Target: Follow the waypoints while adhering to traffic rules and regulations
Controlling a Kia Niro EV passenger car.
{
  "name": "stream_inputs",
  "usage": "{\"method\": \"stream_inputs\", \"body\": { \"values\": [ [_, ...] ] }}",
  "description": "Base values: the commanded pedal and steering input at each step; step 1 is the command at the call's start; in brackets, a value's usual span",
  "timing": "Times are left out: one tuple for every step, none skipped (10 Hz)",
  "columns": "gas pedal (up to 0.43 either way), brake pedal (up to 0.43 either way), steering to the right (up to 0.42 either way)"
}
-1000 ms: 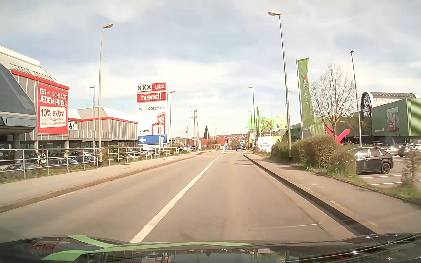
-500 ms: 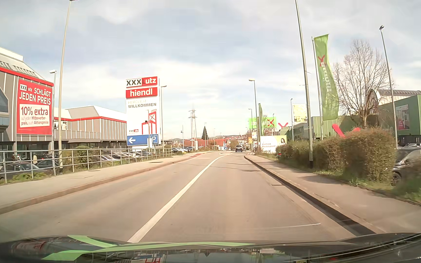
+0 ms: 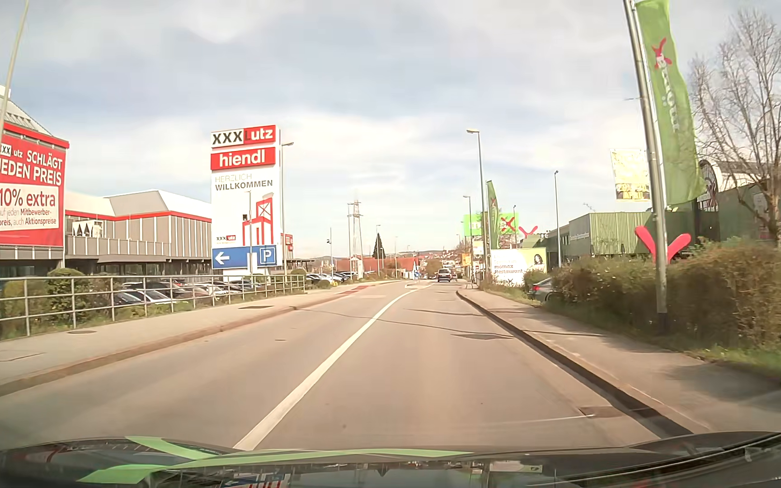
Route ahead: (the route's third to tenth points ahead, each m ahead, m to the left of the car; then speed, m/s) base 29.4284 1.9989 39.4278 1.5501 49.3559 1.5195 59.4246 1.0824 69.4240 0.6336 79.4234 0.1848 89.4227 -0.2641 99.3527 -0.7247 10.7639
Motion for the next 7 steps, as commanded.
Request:
{"method": "stream_inputs", "body": {
  "values": [
    [0.039,0.000,-0.004],
    [0.039,0.000,-0.004],
    [0.039,0.000,-0.004],
    [0.039,0.000,-0.004],
    [0.047,0.000,-0.004],
    [0.047,0.000,-0.004],
    [0.047,0.000,-0.003]
  ]
}}
